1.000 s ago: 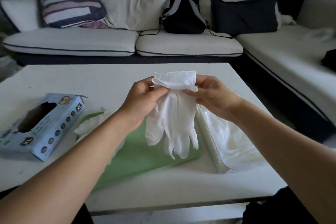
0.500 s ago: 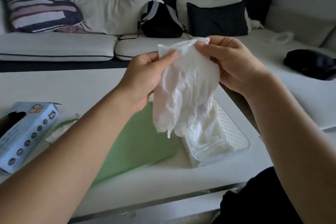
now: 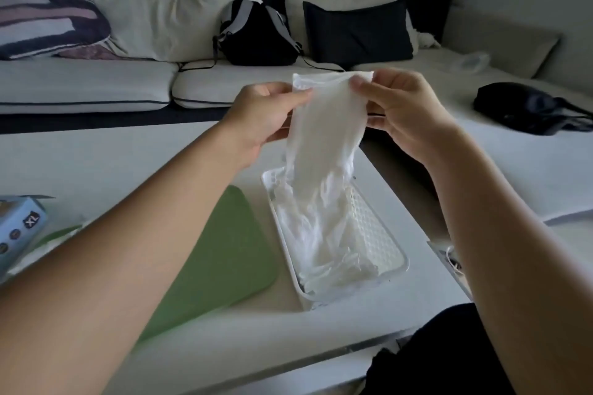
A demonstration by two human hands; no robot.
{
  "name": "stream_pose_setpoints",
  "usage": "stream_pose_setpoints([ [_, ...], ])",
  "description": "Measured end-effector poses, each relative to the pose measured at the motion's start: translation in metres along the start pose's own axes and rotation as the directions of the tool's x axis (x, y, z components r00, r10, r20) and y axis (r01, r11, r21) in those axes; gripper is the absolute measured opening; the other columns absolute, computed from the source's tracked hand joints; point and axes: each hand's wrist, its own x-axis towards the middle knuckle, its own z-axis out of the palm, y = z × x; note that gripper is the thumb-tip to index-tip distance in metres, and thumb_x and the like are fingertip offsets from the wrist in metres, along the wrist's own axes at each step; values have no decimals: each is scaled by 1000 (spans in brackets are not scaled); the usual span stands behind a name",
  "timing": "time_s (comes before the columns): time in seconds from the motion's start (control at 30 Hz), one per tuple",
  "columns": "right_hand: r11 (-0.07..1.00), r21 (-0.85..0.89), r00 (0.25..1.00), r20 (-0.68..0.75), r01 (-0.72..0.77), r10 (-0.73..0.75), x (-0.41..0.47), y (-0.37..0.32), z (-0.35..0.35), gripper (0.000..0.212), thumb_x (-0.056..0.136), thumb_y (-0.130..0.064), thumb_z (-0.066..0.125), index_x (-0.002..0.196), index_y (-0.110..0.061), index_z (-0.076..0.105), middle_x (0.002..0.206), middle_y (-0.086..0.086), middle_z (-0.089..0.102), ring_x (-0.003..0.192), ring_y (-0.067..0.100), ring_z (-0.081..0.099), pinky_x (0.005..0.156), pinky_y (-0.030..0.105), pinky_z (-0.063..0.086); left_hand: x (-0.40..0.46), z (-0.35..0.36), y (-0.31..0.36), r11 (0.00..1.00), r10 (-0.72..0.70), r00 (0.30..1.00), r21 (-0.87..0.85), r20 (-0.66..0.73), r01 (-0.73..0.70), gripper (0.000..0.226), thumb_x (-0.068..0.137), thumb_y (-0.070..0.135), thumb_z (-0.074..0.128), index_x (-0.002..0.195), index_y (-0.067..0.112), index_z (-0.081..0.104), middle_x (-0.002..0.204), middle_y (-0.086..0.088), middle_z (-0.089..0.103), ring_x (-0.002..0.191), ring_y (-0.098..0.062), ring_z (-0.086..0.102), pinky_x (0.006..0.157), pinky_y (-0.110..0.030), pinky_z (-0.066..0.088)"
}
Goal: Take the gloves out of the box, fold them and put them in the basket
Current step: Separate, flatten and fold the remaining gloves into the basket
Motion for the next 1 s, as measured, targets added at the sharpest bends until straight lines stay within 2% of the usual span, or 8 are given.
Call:
stream_pose_setpoints([
  [0.13, 994, -2, 994, 0, 111, -111, 1, 21, -6, 46, 87, -30, 76, 81, 10, 54, 84, 29, 57, 82, 33, 58, 86, 47, 52, 4, -6, -7, 966, 194, 981, 168, 25, -196, 26, 87, 34, 77, 87, 8, 73, 77, -6, 59, 71, -18, 48, 71, -29, 42],
  [0.2, 993, -93, 997, 39, 73, -69, -10, 37, -9, 30, 89, -24, 75, 91, 5, 68, 90, 23, 71, 86, 28, 68, 89, 38, 57, -5, -7, -29, 950, 204, 978, 232, 51, -211, 22, 87, 29, 79, 92, 7, 76, 74, 2, 61, 66, -12, 47, 66, -27, 41],
  [0.3, 916, -401, 976, 206, 19, 70, -33, 58, -15, 9, 87, -18, 77, 94, -12, 77, 83, -1, 77, 72, 6, 70, 71, 18, 53, -23, -7, -77, 917, 161, 975, 343, 153, -205, 10, 88, 20, 80, 89, 10, 77, 76, 6, 65, 67, -8, 51, 66, -28, 42],
  [0.43, 730, -682, 843, 417, 44, 340, -58, 80, -22, 13, 82, -23, 83, 94, -23, 79, 88, -12, 77, 84, 0, 72, 80, 16, 54, -57, 0, -120, 755, 27, 932, 604, 360, -255, 4, 89, 26, 77, 88, 22, 78, 84, 12, 75, 75, -1, 65, 70, -24, 50],
  [0.63, 649, -753, 749, 491, 108, 445, -73, 87, -18, 12, 81, -27, 83, 89, -33, 76, 90, -16, 75, 89, -1, 70, 96, 35, 55, -82, 17, -124, 474, -84, 859, 778, 505, -412, 14, 87, 30, 63, 74, 25, 67, 75, 4, 65, 73, -16, 62, 68, -37, 53],
  [0.8, 617, -785, 596, 522, 56, 610, -77, 63, -9, 12, 83, -46, 77, 93, -40, 76, 96, -23, 74, 95, -6, 67, 97, 23, 48, -90, 23, -114, 342, -187, 817, 816, 545, -466, 17, 80, 35, 60, 80, 19, 66, 75, 4, 66, 71, -17, 62, 66, -41, 55],
  [0.93, 615, -783, 803, 421, 88, 421, -63, 70, 3, 20, 82, -46, 78, 93, -30, 79, 88, -17, 75, 84, -2, 69, 87, 24, 53, -83, 21, -100, 461, -98, 888, 811, 450, -360, 30, 79, 46, 62, 102, 31, 75, 109, 16, 70, 105, -11, 64, 90, -34, 53],
  [1.0, 587, -795, 841, 416, 152, 345, -57, 78, 13, 44, 74, -40, 87, 114, -29, 73, 111, -16, 72, 102, 2, 65, 96, 26, 51, -74, 22, -95, 393, -35, 925, 856, 378, -335, 38, 86, 53, 64, 112, 27, 73, 119, 11, 67, 113, -14, 62, 94, -34, 50],
])
